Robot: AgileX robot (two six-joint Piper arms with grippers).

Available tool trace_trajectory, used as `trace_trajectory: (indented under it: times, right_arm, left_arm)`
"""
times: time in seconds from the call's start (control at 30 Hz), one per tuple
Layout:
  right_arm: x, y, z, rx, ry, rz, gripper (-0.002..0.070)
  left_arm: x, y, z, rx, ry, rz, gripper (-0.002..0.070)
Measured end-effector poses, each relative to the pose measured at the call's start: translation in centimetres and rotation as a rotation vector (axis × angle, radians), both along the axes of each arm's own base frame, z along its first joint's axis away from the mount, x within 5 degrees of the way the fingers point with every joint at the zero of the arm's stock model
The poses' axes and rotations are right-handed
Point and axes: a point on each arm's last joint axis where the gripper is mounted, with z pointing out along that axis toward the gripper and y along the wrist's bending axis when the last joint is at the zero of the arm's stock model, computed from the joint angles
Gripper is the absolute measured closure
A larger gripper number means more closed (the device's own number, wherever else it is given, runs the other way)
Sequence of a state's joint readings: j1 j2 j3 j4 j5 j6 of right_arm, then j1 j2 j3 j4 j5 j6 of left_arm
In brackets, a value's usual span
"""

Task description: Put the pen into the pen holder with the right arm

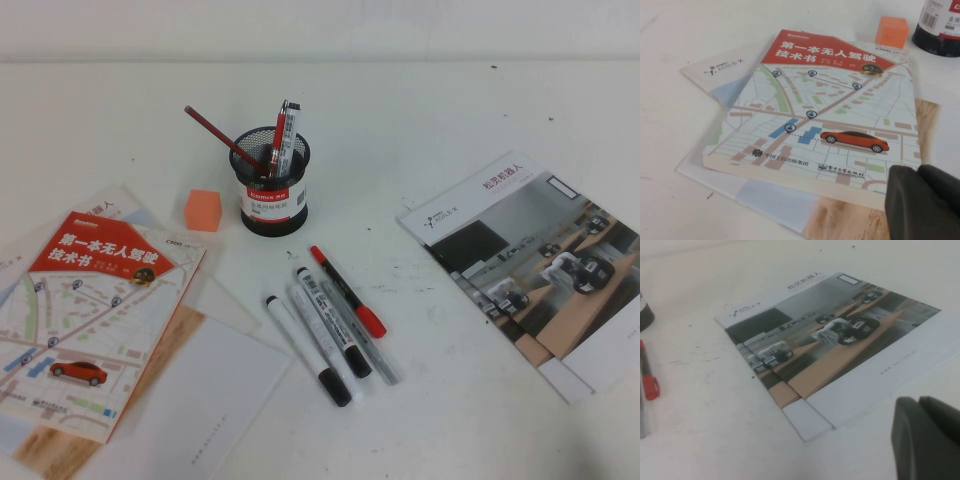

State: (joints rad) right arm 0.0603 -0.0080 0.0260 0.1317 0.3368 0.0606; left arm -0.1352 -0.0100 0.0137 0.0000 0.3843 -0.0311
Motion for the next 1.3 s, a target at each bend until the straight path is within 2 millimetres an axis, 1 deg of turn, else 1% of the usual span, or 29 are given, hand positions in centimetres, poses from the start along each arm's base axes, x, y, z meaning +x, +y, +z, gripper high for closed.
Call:
trace_trajectory:
  times: [0.13,0.27,0.33,0.5,0.57,0.6,0.73,0.9,0.97,1.07,1.17,1.23,1.3]
  right_arm:
    - [0.0,0.2,0.0,0.061,0.004,0.004,0.0696]
    - [0.0,0.5,0.2,0.185,0.006,0.012,0.0696]
    - [0.0,0.7,0.5,0.29,-0.011,0.012,0.0696]
    - [0.1,1.3,1.6,0.755,-0.046,0.001,0.0696]
    - [0.1,1.2,1.9,0.861,-0.057,-0.008,0.0696]
    - [0.1,1.2,2.0,0.873,-0.064,-0.01,0.0696]
    - [0.1,1.1,2.0,0.77,-0.088,0.002,0.0696]
    - [0.2,0.9,2.2,0.748,-0.121,-0.007,0.0696]
    - [0.1,1.1,2.8,0.663,-0.139,0.023,0.0696]
    - [-0.4,1.7,5.4,0.49,-0.15,0.116,0.0696]
    - [0.3,2.1,7.9,0.337,-0.062,0.172,0.0696]
    - [1.5,2.3,9.6,0.233,0.027,0.198,0.0696]
    - [3.7,2.6,11.8,0.134,0.147,0.229,0.0696]
  left_arm:
    - [0.0,0.0,0.0,0.0,0.0,0.0,0.0676]
    - [0.0,0.0,0.0,0.0,0.0,0.0,0.0676]
    - [0.0,0.0,0.0,0.0,0.0,0.0,0.0676]
    - [0.0,0.0,0.0,0.0,0.0,0.0,0.0676]
    - [0.0,0.0,0.0,0.0,0.0,0.0,0.0676]
    - [0.0,0.0,0.0,0.0,0.0,0.0,0.0676]
    - [0.0,0.0,0.0,0.0,0.0,0.0,0.0676]
    - [0.0,0.0,0.0,0.0,0.0,0.0,0.0676]
    - [0.0,0.0,0.0,0.0,0.0,0.0,0.0676]
    - [0.0,0.0,0.0,0.0,0.0,0.0,0.0676]
    - [0.0,0.0,0.0,0.0,0.0,0.0,0.0676]
    - [0.0,0.0,0.0,0.0,0.0,0.0,0.0676]
    - [0.0,0.0,0.0,0.0,0.0,0.0,0.0676]
